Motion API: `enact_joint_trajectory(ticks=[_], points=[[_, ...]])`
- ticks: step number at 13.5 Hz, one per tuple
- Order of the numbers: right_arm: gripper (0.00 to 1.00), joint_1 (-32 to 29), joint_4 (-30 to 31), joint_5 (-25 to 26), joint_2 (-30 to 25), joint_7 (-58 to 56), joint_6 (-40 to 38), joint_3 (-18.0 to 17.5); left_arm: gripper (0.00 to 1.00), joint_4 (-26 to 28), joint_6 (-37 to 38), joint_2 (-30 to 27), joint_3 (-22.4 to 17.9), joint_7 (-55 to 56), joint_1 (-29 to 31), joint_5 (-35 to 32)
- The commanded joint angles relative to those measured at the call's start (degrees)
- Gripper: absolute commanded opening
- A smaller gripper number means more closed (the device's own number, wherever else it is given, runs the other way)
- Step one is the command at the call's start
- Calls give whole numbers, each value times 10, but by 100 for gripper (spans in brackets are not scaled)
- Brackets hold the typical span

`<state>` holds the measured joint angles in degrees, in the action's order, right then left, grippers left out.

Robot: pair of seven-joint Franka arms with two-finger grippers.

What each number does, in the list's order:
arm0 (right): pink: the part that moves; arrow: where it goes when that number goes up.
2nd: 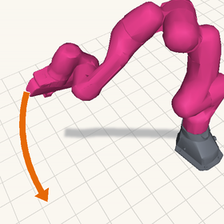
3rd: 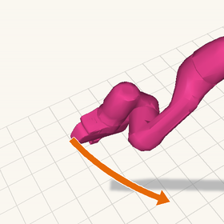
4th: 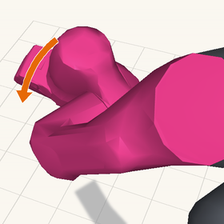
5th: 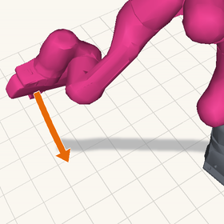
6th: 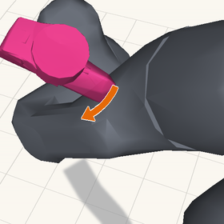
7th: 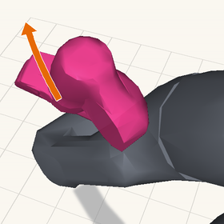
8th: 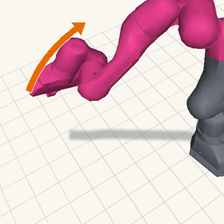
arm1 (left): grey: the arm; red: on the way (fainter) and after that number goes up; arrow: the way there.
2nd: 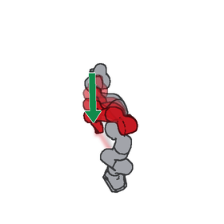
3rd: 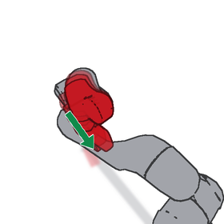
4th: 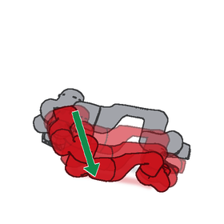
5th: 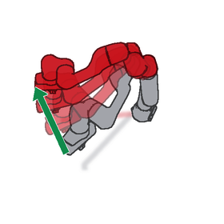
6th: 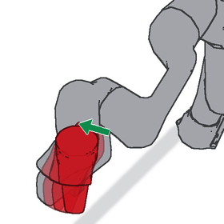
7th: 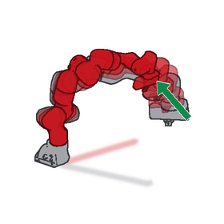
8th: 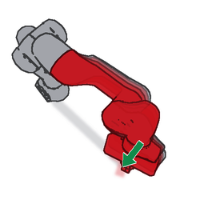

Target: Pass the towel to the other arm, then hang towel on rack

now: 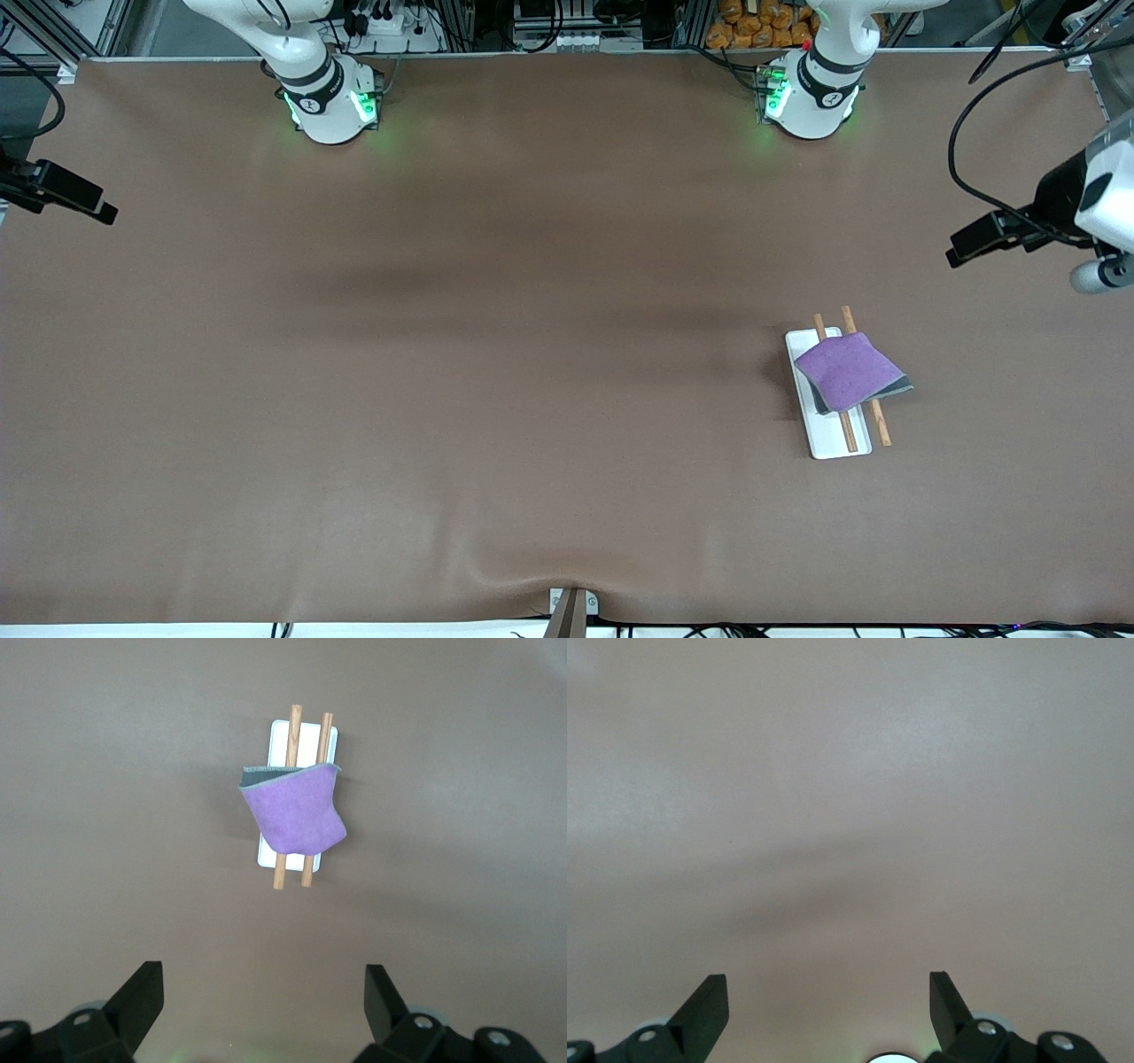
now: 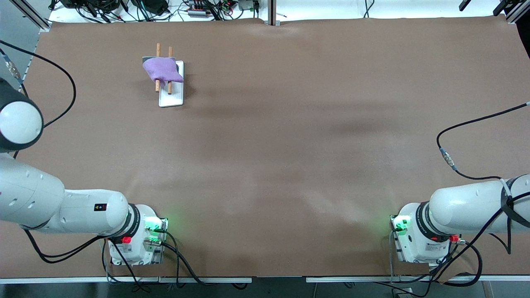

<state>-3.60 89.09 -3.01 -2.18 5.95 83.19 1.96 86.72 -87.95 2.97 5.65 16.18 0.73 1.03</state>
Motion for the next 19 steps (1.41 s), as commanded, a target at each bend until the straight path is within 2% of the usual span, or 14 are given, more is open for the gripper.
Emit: enact_joint_trajectory(ticks=[1, 6, 12, 16, 19], points=[[100, -8, -10, -2, 4, 2, -2, -5, 100, 84, -41, -63, 2, -16, 2, -14], [100, -9, -10, -2, 4, 2, -2, -6, 100, 107, -41, -96, 1, -41, 2, -14], [100, -6, -11, -2, 4, 2, -2, -6, 100, 84, 1, -95, 7, -41, -6, -16], [100, -5, -11, 1, 3, 2, -3, -7, 100, 81, 5, -96, 6, -102, -4, -16], [100, -5, -11, 0, 3, 2, -3, -7, 100, 69, 11, -99, 11, -118, -5, -63]])
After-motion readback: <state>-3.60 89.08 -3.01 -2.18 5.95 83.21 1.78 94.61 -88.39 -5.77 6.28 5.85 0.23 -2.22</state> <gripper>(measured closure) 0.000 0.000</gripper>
